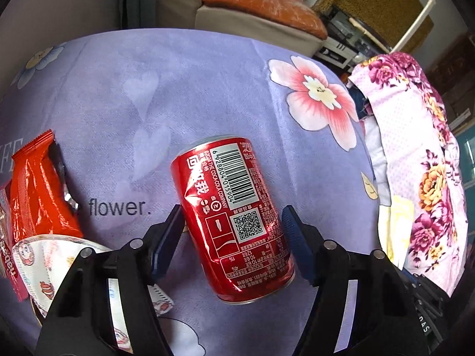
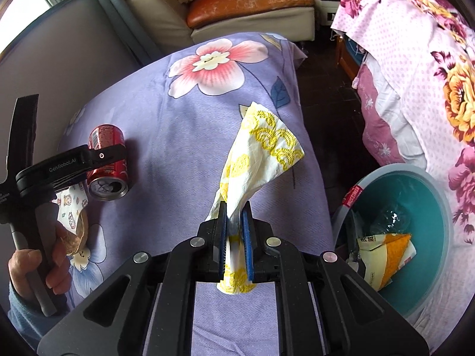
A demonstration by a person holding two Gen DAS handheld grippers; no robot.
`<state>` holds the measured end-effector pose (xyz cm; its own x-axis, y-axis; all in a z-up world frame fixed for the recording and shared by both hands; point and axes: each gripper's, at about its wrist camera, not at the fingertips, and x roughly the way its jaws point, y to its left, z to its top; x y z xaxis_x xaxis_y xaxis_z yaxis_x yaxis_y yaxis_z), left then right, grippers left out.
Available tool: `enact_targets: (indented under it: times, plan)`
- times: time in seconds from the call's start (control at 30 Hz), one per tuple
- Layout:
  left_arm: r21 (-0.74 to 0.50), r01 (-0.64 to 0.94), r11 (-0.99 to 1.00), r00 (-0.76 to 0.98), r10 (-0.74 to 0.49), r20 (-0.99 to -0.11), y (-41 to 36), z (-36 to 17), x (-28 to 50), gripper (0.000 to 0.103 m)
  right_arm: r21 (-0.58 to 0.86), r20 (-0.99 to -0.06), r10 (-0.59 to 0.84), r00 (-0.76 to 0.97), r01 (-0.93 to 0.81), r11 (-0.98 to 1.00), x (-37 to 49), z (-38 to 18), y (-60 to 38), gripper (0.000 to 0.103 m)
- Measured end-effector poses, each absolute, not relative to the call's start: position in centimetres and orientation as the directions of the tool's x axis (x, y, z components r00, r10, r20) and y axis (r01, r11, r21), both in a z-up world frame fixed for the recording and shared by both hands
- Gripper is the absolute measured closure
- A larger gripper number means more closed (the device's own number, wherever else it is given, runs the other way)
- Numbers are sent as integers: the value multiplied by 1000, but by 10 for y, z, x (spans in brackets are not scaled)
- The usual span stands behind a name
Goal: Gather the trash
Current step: 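Grasp the red Coca-Cola can with the left gripper while the right gripper grasps the yellow-patterned tissue, then carry the Coca-Cola can and tissue over the teal bucket and release both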
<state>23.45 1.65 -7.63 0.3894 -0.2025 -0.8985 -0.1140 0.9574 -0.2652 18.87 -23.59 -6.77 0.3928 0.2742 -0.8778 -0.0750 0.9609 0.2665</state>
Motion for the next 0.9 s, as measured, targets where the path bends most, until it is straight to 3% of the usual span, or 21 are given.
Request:
enact_targets:
  times: [0.9]
  plan:
    - [-260,186,948,376,-313,-872,-91,-29,131,35,344,-820,281,498,36,938,113,-35,-316,93]
